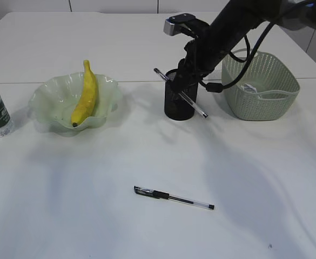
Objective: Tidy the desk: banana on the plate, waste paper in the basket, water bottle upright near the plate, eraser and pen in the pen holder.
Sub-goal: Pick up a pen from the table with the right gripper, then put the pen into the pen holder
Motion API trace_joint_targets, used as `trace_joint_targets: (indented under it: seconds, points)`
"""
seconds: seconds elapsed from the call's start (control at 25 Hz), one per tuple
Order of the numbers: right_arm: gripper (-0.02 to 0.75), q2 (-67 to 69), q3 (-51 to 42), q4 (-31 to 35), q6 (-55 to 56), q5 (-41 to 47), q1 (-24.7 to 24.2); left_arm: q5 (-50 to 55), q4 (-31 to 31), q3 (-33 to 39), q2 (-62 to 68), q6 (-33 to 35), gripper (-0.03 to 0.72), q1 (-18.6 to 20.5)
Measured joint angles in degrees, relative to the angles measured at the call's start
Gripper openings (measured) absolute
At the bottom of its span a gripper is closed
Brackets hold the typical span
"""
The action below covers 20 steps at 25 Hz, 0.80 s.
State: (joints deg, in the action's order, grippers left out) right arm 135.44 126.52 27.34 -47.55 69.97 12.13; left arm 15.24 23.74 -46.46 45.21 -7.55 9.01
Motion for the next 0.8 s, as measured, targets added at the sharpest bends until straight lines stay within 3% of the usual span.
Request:
trace_joint_targets:
  seconds: [0.48, 0.8]
  points:
    - [0.062, 0.0, 6.5, 3.3, 0.0, 0.0, 0.0, 0.0, 0.0, 0.0, 0.0, 0.0, 0.521, 0.0]
    - [0.062, 0.0, 6.5, 5.6, -1.3, -9.8, 0.0, 0.0, 0.0, 0.0, 0.0, 0.0, 0.521, 0.0]
